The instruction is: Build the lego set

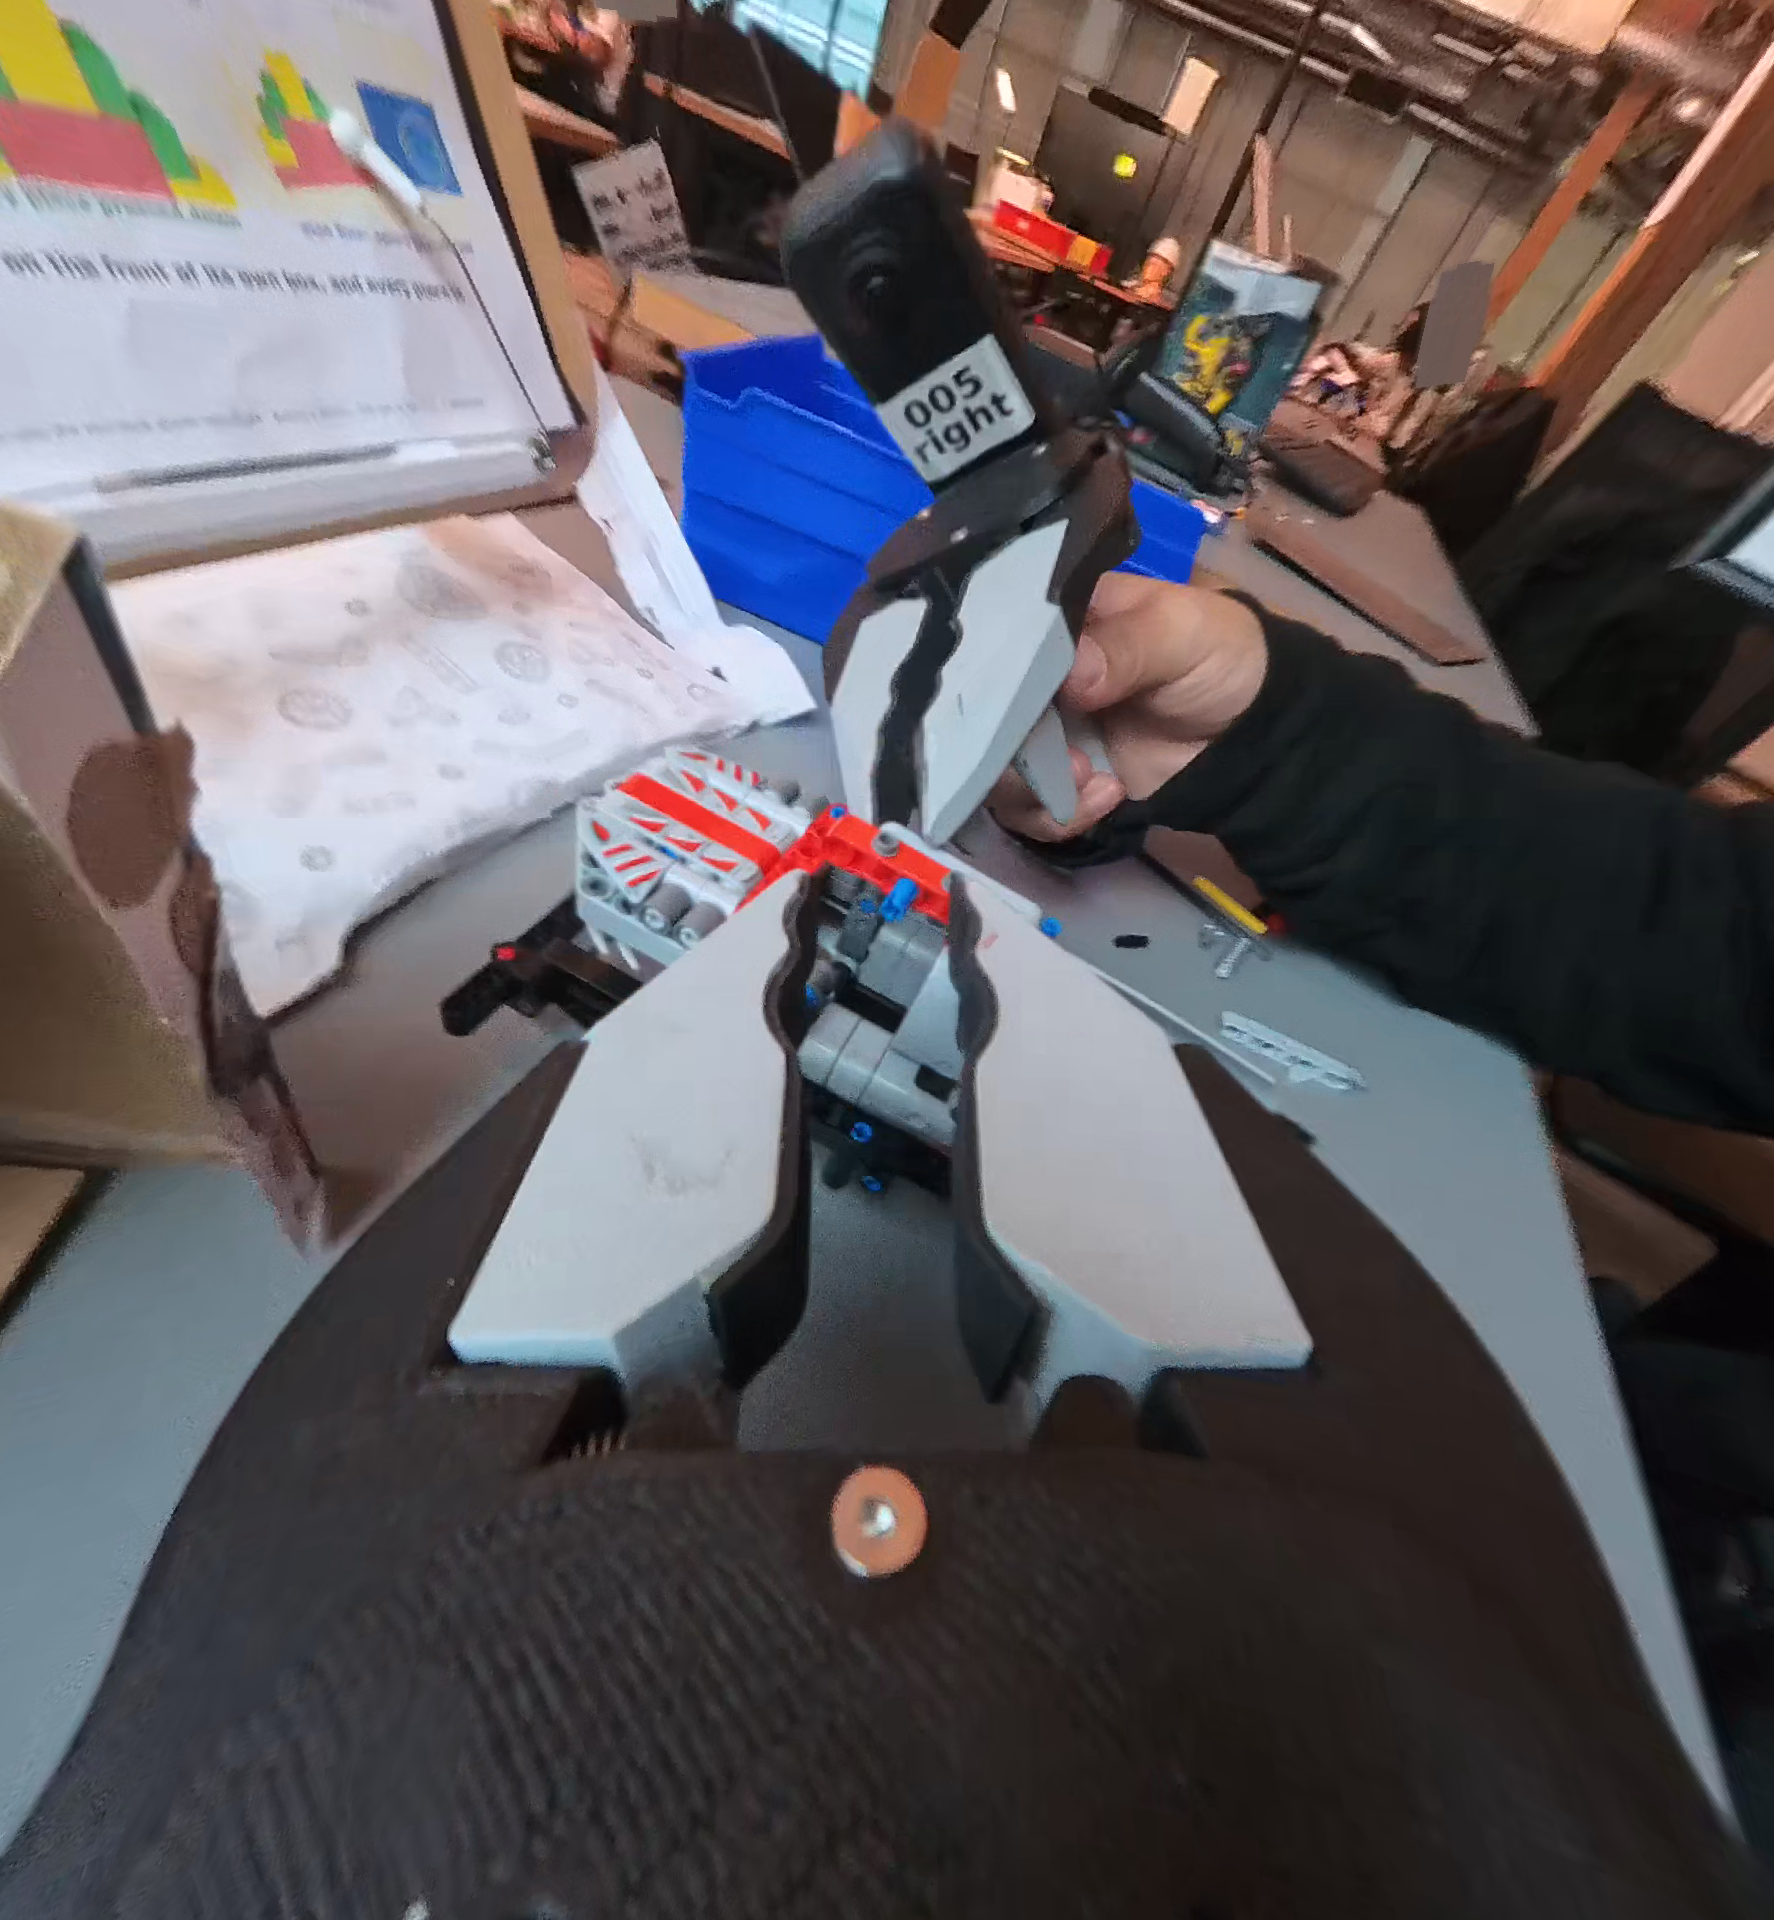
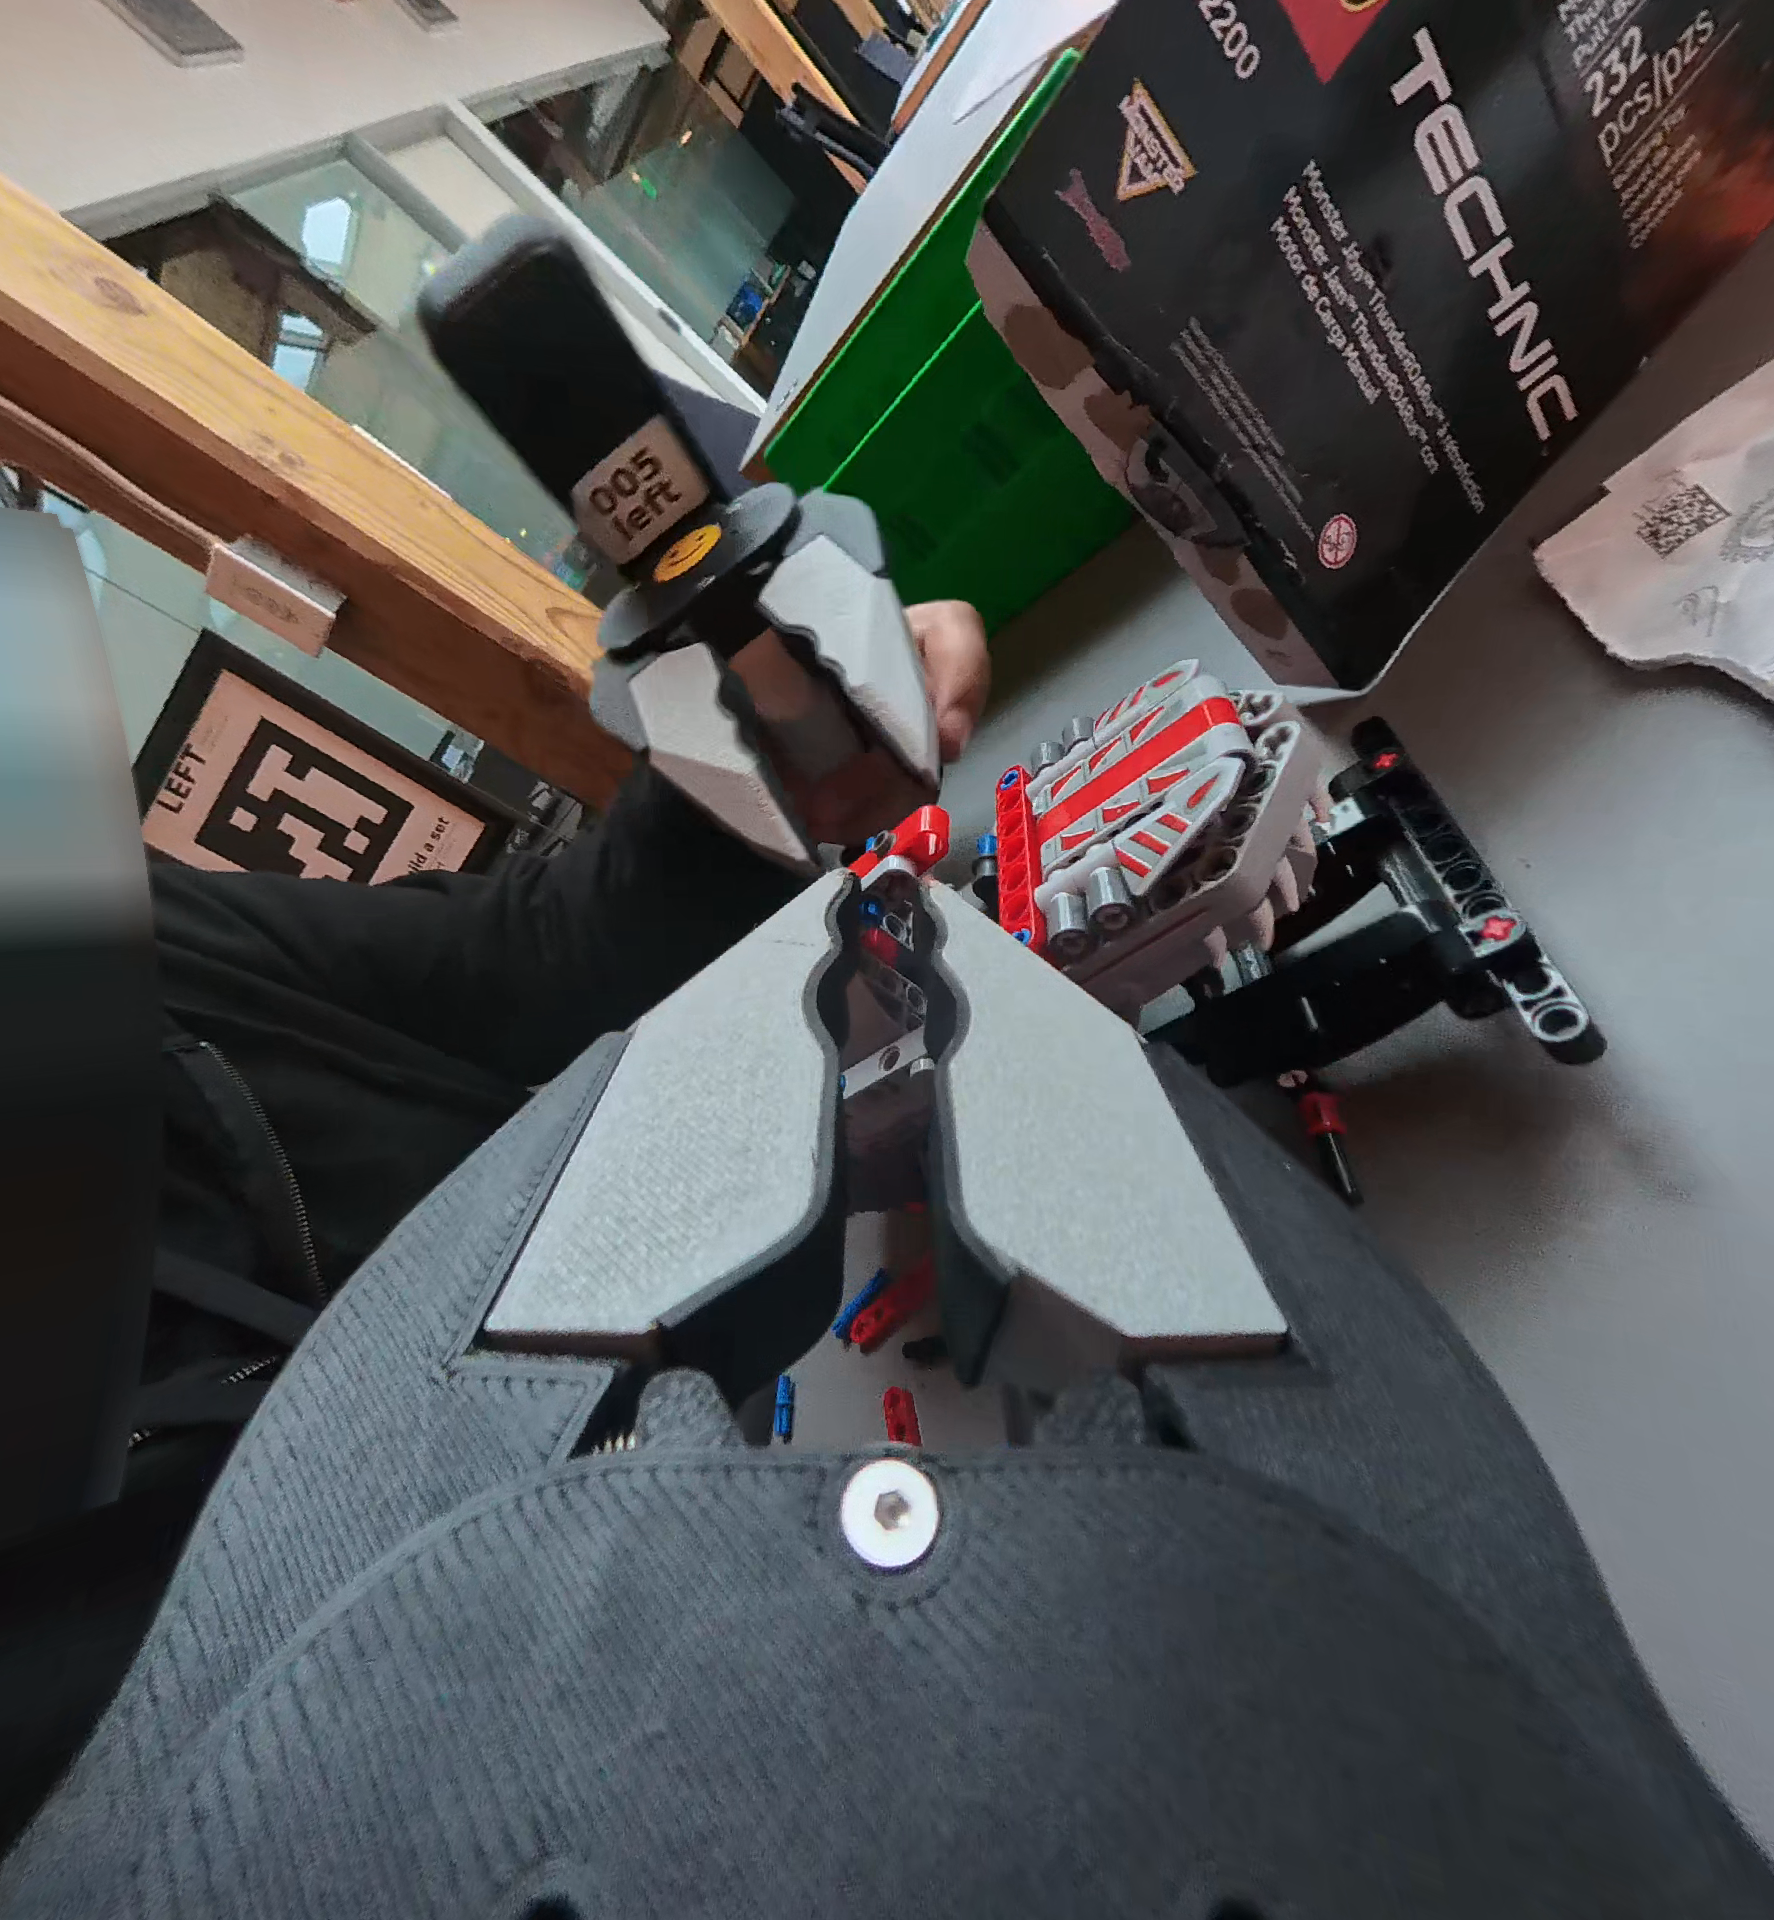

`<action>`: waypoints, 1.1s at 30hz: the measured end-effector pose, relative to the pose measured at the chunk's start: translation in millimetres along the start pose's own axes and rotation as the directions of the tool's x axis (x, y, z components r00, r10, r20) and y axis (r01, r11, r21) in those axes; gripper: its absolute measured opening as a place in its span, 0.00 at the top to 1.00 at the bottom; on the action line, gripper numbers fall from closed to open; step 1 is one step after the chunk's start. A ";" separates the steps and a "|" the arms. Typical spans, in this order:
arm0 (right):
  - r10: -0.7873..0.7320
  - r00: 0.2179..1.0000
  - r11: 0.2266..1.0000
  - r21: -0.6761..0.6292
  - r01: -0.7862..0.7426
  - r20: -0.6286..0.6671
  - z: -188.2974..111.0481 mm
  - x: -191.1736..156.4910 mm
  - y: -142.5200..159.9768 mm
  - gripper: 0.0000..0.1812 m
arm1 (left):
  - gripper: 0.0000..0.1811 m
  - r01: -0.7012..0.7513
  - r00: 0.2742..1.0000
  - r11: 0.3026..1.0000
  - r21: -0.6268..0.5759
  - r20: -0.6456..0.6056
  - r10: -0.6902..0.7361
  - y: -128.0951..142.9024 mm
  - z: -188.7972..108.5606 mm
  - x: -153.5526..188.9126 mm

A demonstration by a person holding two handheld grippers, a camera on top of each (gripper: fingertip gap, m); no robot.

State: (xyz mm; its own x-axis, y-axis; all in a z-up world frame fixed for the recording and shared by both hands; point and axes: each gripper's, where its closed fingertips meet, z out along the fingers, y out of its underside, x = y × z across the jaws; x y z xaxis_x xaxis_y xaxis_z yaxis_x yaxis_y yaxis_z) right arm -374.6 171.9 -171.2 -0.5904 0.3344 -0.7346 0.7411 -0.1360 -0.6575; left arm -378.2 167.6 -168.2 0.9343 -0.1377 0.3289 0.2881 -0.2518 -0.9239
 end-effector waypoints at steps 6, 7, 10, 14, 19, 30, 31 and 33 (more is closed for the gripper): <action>-0.165 0.984 0.986 0.022 0.167 -0.063 0.3 -19.6 -14.8 0.98 | 0.92 0.051 0.987 0.999 -0.004 -0.153 -0.051 -2.7 -1.7 18.7; -0.229 0.969 0.973 0.004 0.231 -0.095 1.2 -24.2 -16.1 0.98 | 0.94 0.034 0.987 0.999 0.006 -0.160 -0.032 -4.8 -2.6 21.7; -0.427 0.880 0.904 -0.100 0.415 -0.210 5.8 -30.8 -14.9 0.98 | 0.90 -0.011 0.987 0.999 0.047 -0.159 0.019 -11.7 -4.0 29.2; -0.563 0.793 0.825 -0.215 0.522 -0.234 14.0 -36.8 -5.7 0.98 | 0.91 -0.064 0.986 0.997 0.043 -0.154 0.070 -7.4 -4.0 33.7; -0.536 0.819 0.844 -0.163 0.511 -0.207 13.2 -38.6 -8.3 0.98 | 0.93 -0.086 0.984 0.993 0.080 -0.150 0.097 -10.4 -6.0 36.1; -0.346 0.938 0.938 0.009 0.346 -0.018 8.6 -41.5 -11.9 0.93 | 0.94 0.049 0.984 0.993 0.105 -0.176 -0.030 -12.3 -6.7 28.4; -0.358 0.933 0.933 0.029 0.359 -0.047 8.0 -39.4 -16.3 0.93 | 0.94 0.055 0.982 0.993 0.102 -0.188 -0.035 -12.0 -6.2 29.9; -0.401 0.911 0.912 0.048 0.406 -0.096 6.1 -38.6 -22.4 0.93 | 0.94 0.055 0.979 0.994 0.094 -0.202 -0.035 -11.2 -4.2 33.7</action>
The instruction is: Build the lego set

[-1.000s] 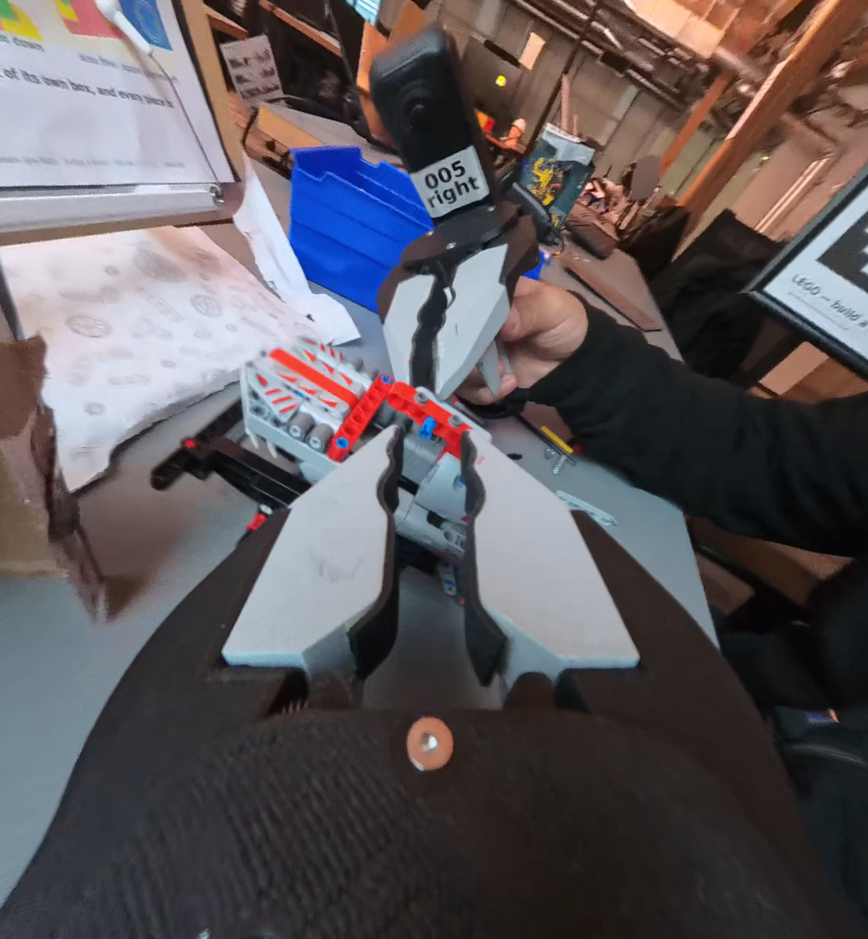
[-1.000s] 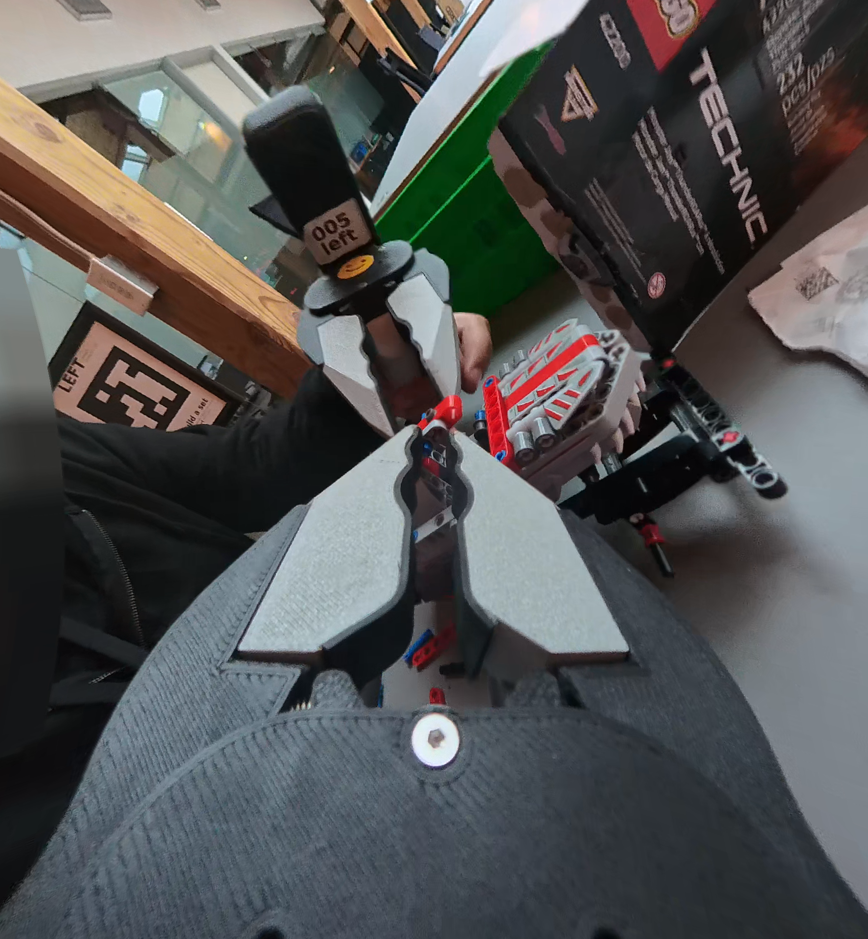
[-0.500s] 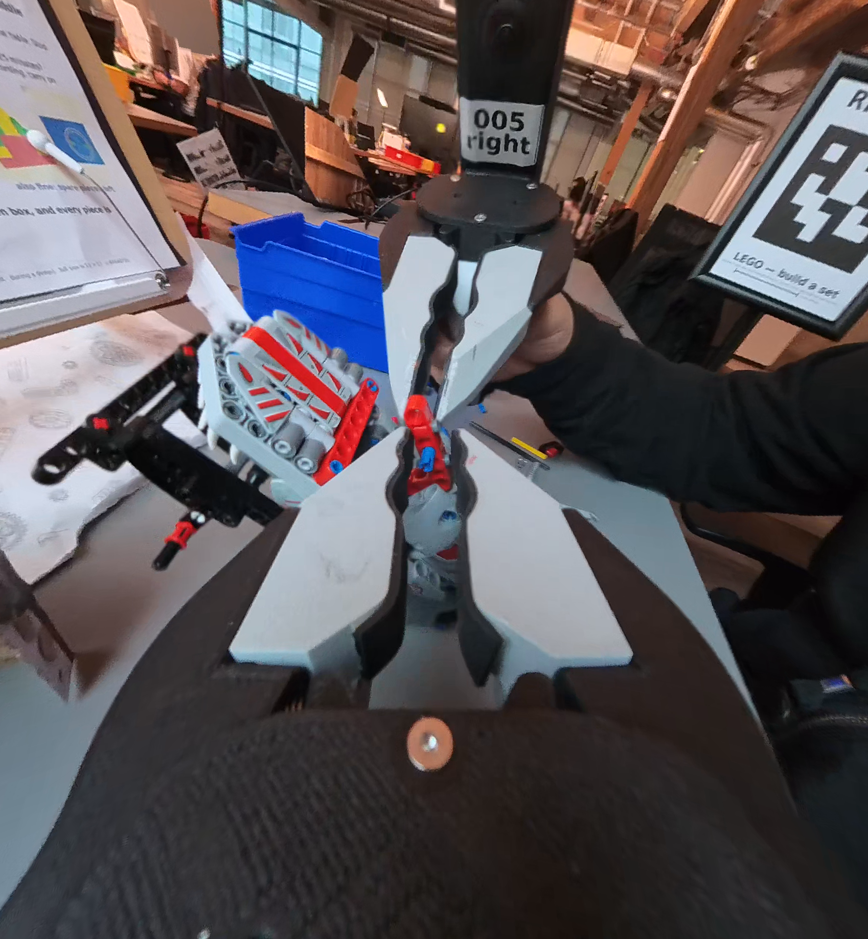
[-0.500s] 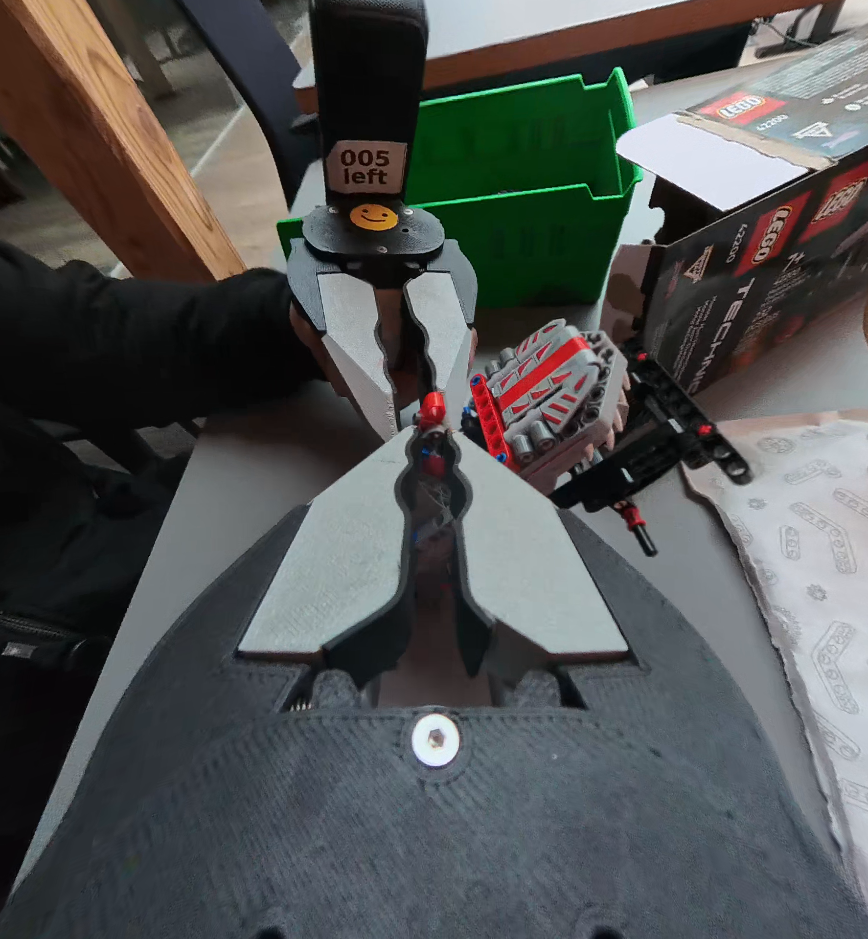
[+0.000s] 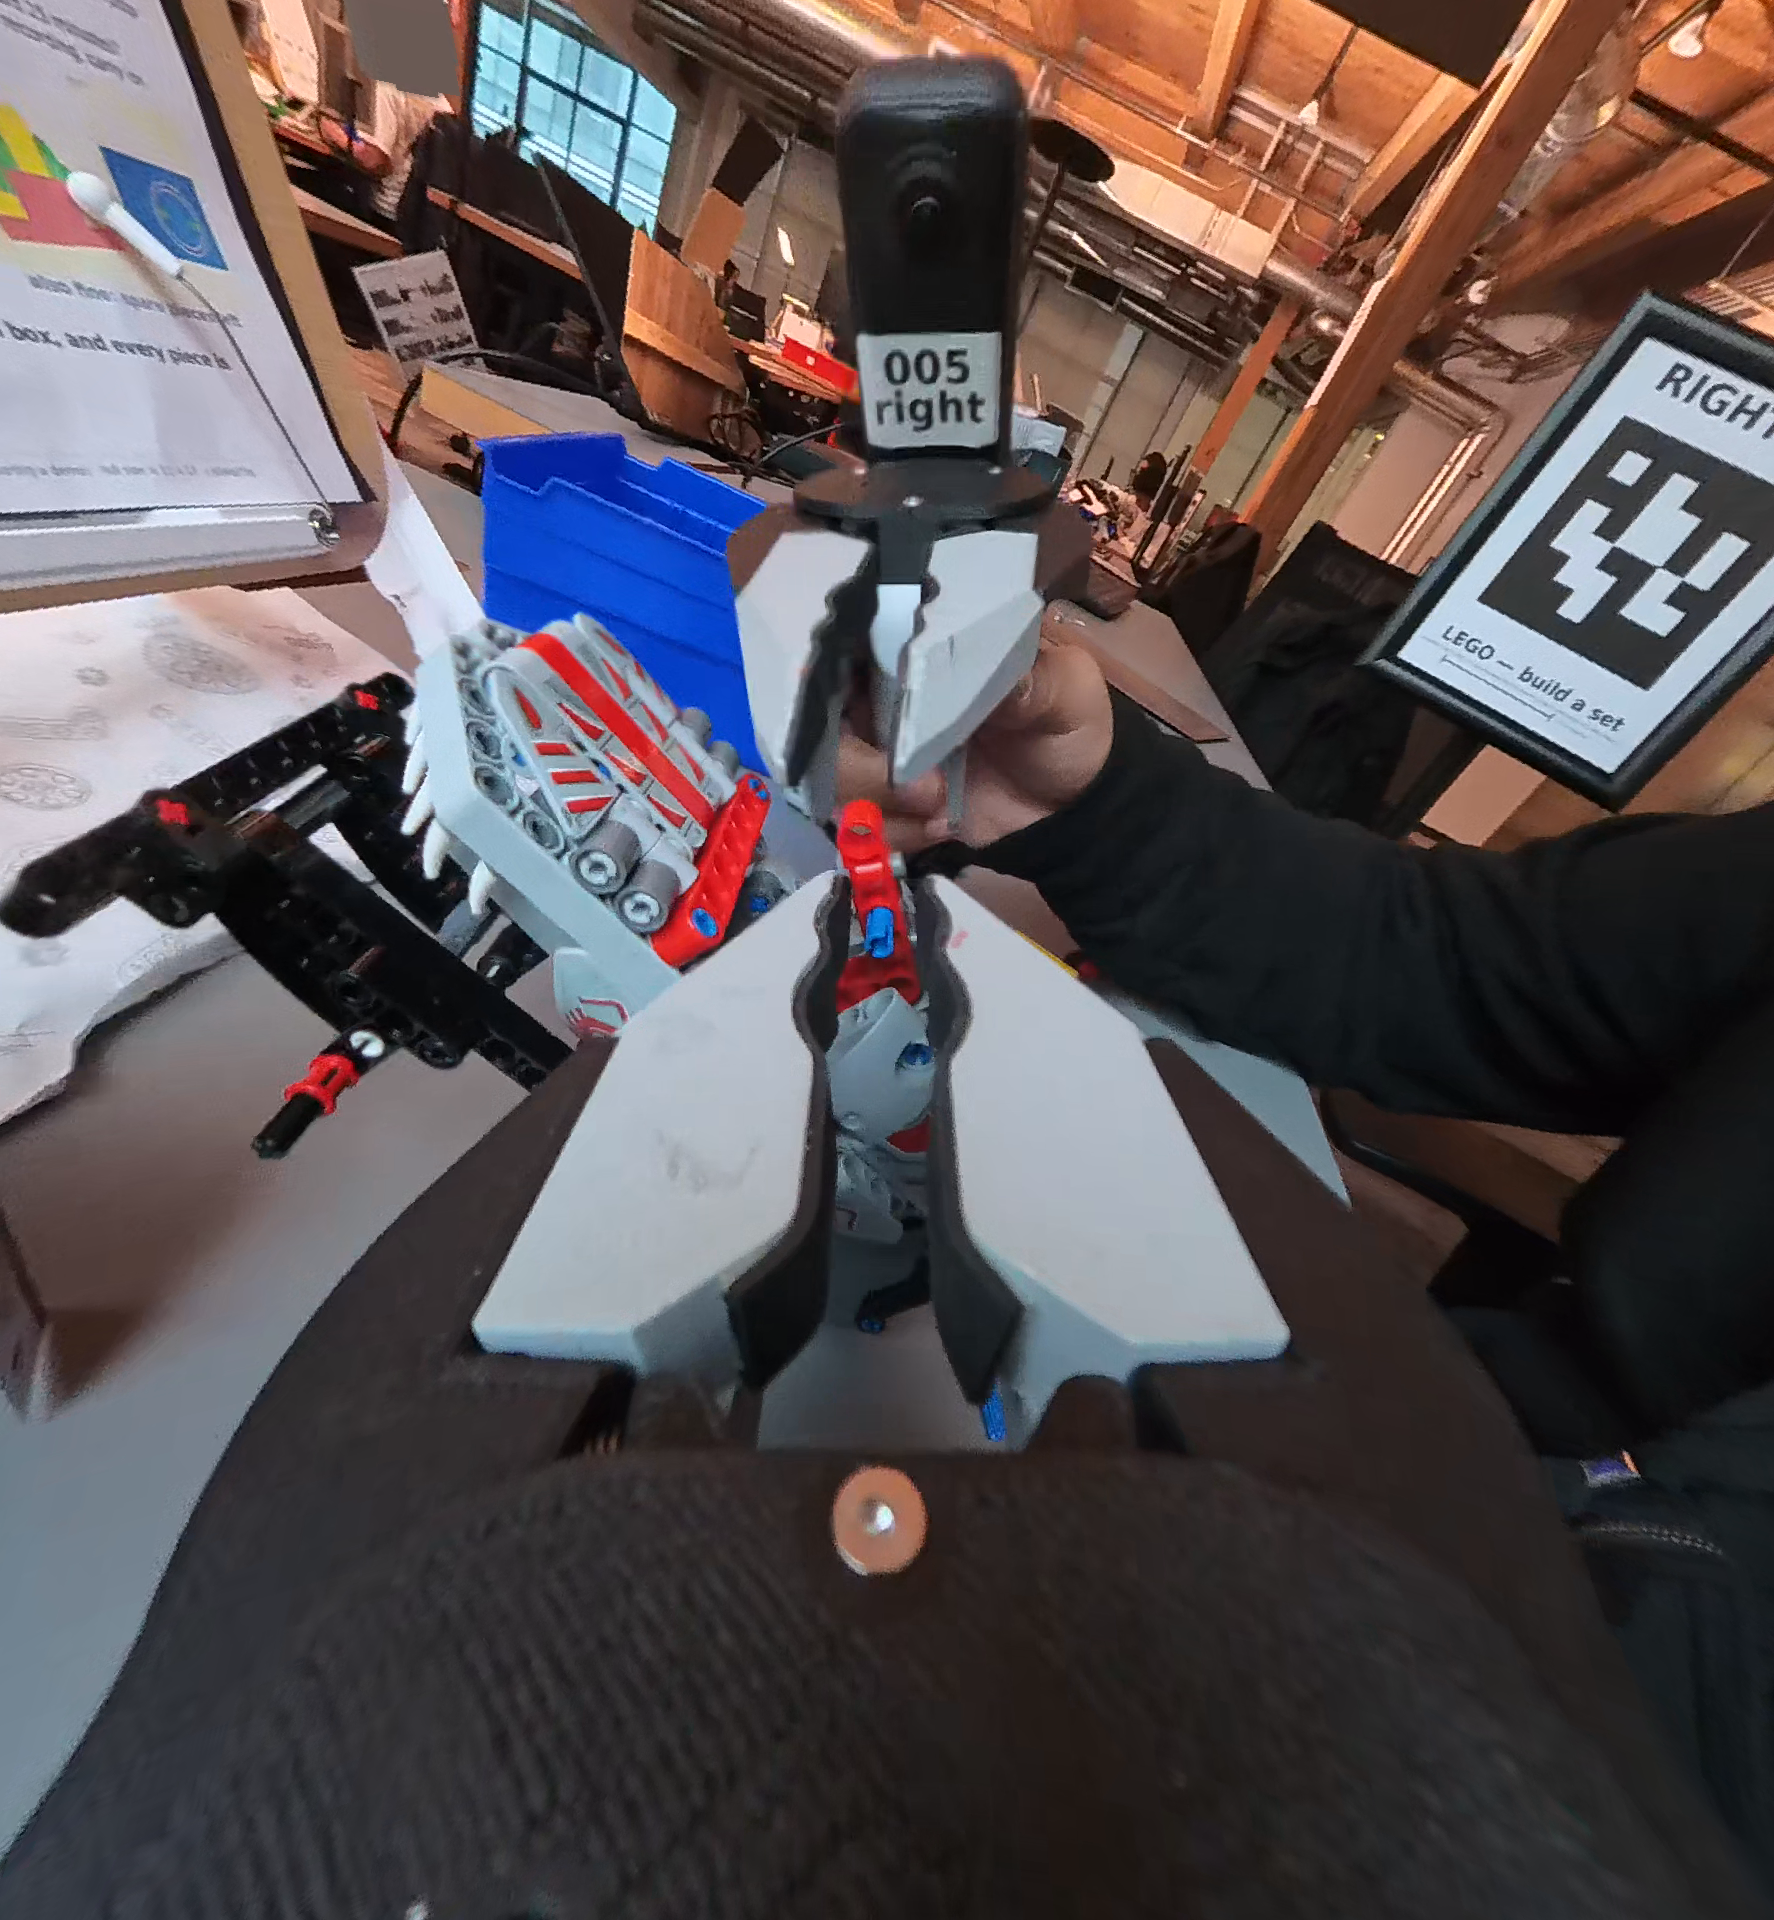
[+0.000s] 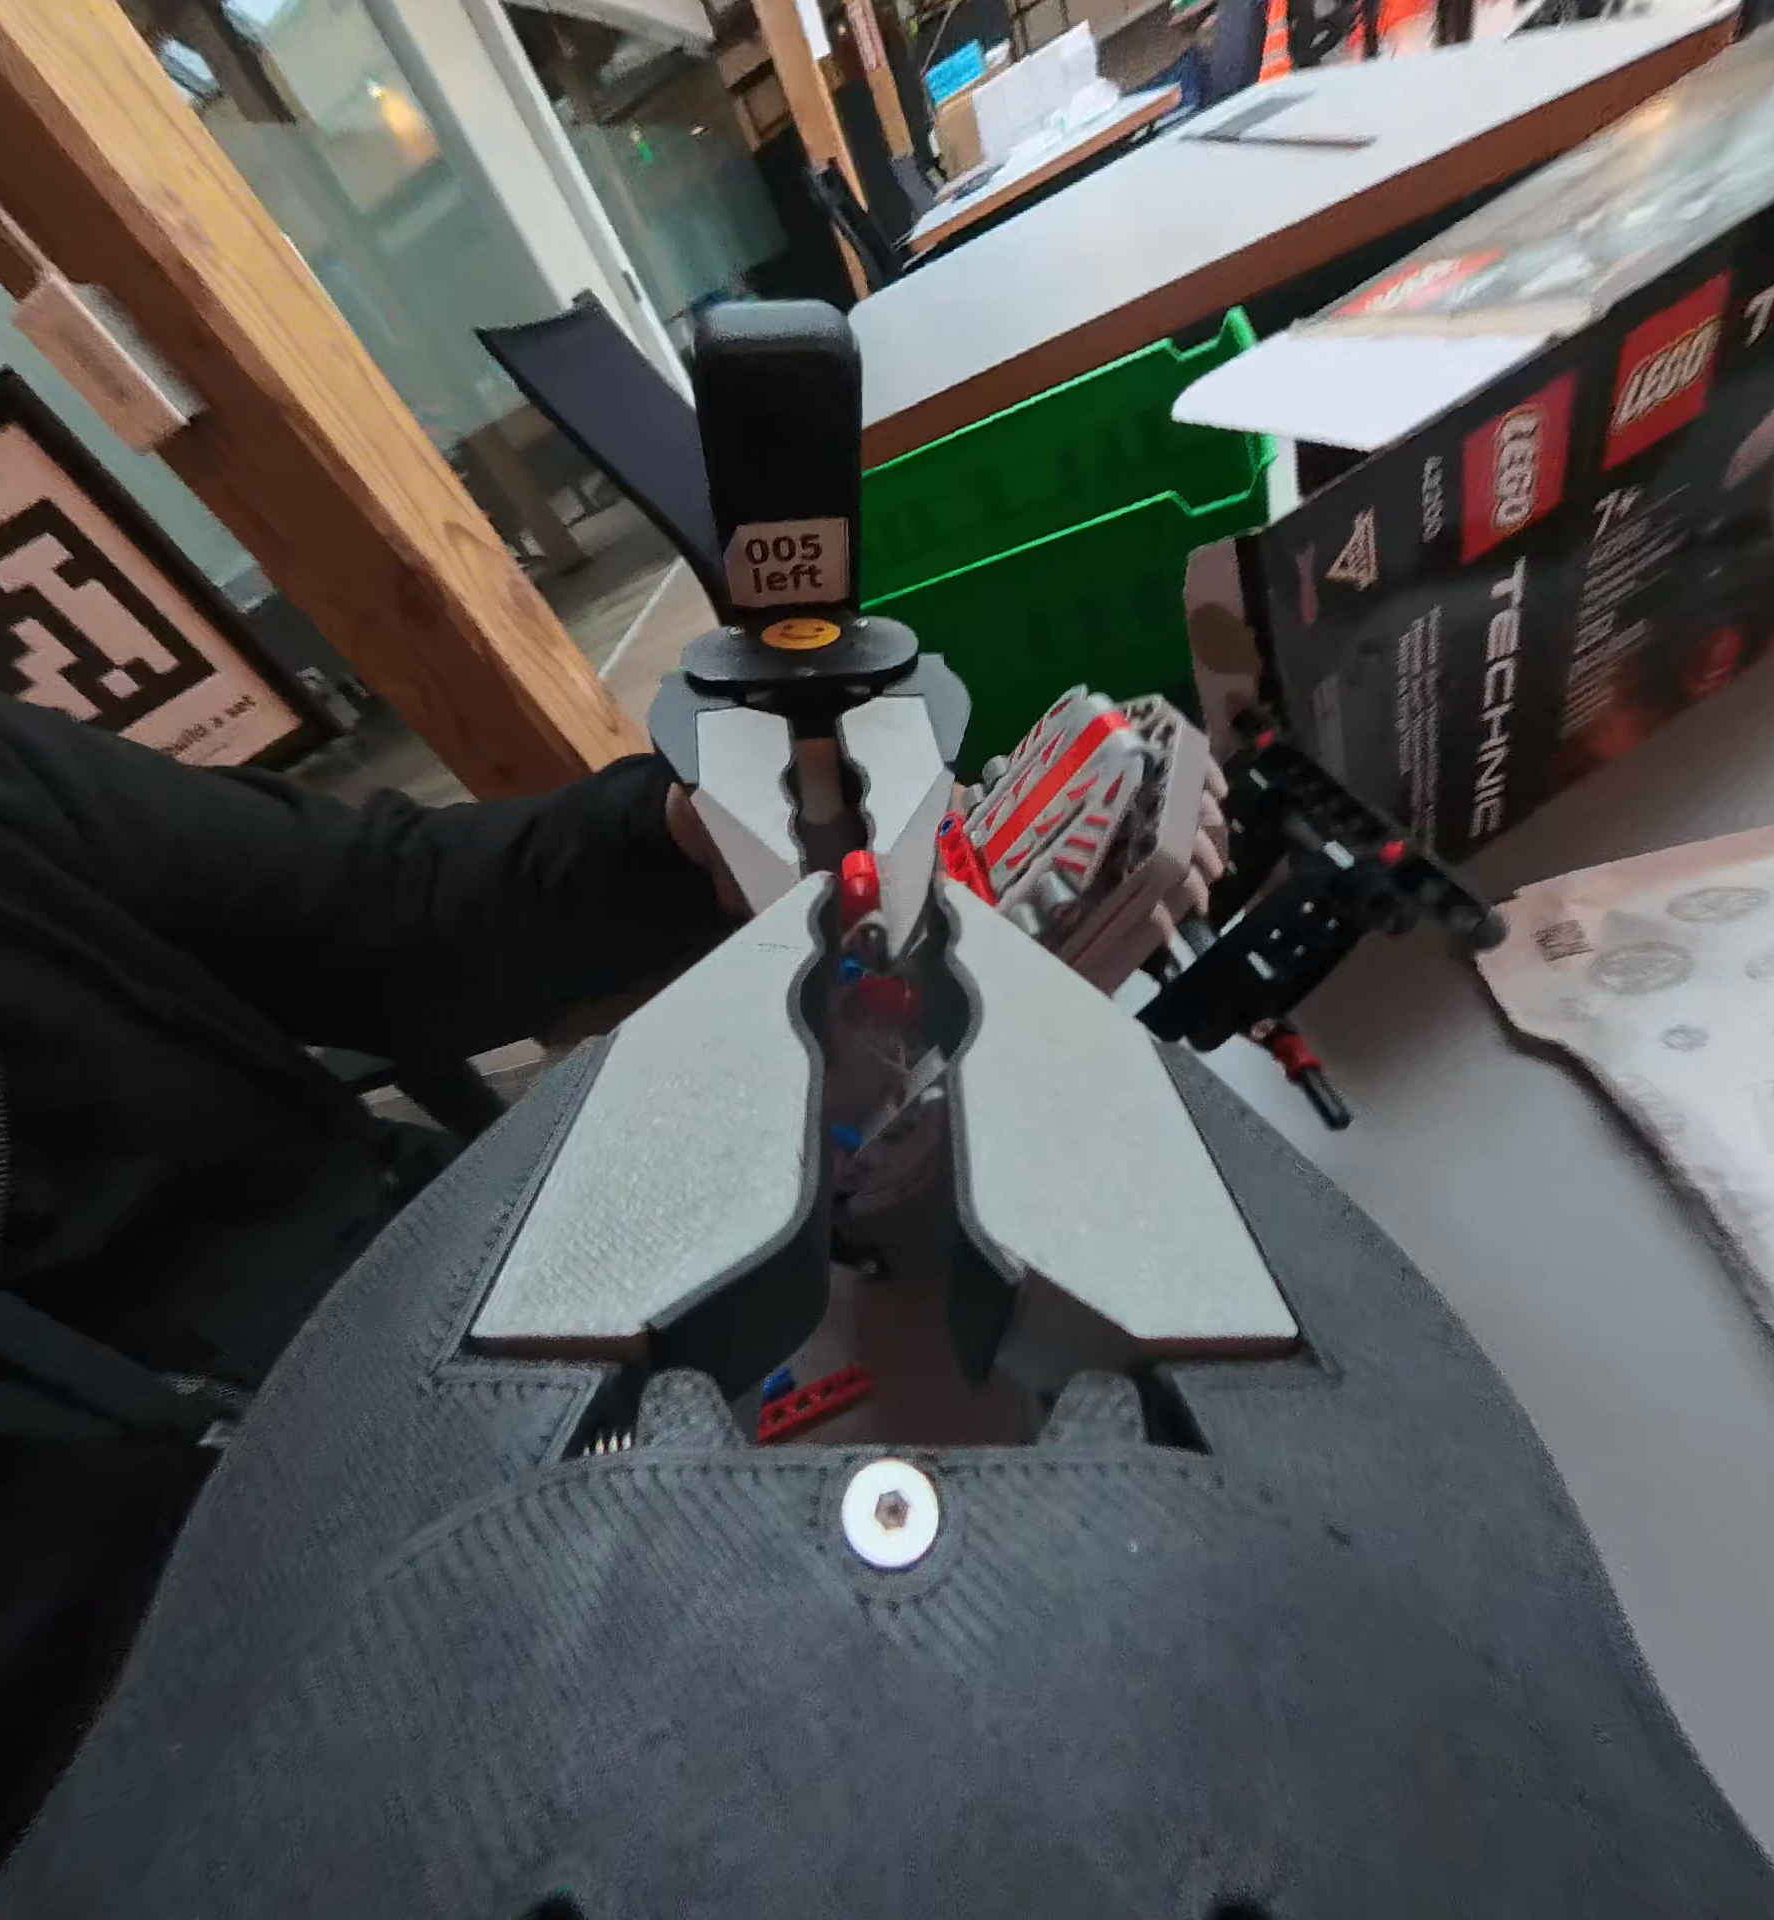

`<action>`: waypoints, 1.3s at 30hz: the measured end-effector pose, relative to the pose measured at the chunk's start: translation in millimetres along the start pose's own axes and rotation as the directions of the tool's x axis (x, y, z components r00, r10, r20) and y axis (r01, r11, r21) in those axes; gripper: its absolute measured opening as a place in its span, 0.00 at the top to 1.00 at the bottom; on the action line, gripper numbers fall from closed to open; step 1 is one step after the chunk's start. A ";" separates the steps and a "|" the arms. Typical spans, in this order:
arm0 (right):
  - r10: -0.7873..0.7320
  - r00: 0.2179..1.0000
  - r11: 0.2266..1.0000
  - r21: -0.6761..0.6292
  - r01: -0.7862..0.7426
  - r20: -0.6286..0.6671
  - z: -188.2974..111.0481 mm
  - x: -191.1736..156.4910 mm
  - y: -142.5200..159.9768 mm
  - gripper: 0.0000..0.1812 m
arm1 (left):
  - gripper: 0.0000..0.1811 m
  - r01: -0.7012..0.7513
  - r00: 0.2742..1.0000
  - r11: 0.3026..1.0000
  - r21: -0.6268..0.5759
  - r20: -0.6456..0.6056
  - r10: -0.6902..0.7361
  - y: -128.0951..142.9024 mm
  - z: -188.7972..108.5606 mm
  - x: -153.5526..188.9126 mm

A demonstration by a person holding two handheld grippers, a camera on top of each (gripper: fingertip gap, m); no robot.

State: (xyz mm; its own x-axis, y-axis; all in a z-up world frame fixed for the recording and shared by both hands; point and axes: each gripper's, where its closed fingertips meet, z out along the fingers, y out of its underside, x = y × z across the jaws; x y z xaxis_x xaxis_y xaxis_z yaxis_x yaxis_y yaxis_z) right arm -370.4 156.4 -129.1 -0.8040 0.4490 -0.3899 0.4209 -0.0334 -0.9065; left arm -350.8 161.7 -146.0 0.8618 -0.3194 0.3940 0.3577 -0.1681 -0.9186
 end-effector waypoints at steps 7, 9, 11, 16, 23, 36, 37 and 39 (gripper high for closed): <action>-0.091 0.996 0.989 -0.118 0.088 -0.025 10.2 -8.3 12.7 0.97 | 0.93 -0.028 1.000 0.998 -0.048 0.000 0.028 6.2 5.8 5.5; -0.088 0.996 0.986 -0.147 0.081 -0.036 9.9 -5.9 17.0 0.98 | 0.92 -0.012 1.000 0.998 -0.066 0.013 0.013 8.9 4.2 0.9; -0.090 0.994 0.980 -0.185 0.077 -0.065 9.9 0.0 23.3 0.98 | 0.95 -0.012 0.999 0.997 -0.080 0.045 0.016 12.0 2.2 -5.7; 0.015 0.997 0.987 -0.161 -0.027 -0.075 4.6 6.7 21.8 0.99 | 0.95 0.017 0.997 0.992 -0.126 0.075 -0.007 22.7 5.8 -11.3; 0.093 0.995 0.974 -0.203 -0.099 -0.041 -0.6 7.4 31.3 0.88 | 0.91 0.128 0.992 0.988 -0.084 0.031 -0.126 17.1 1.4 -12.0; 0.334 0.942 0.905 -0.284 -0.317 0.014 -0.7 4.2 54.9 0.93 | 0.96 -0.047 0.996 0.980 -0.191 0.060 0.060 31.4 2.1 -11.5; 0.369 0.928 0.897 -0.277 -0.344 0.043 -0.4 2.0 54.7 0.92 | 0.96 -0.070 0.994 0.978 -0.195 0.065 0.084 31.5 1.8 -11.8; 0.424 0.902 0.884 -0.255 -0.391 0.084 1.2 1.7 53.8 0.92 | 0.96 -0.096 0.992 0.976 -0.194 0.067 0.111 31.5 1.6 -11.8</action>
State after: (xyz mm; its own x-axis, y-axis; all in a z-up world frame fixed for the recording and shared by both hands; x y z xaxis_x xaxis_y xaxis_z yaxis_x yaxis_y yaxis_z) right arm -349.6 154.3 -178.7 -0.5822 0.3156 -0.7492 0.7939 0.0223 -0.6076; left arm -349.1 161.7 -179.6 0.9184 -0.2724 0.2868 0.1967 -0.3147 -0.9286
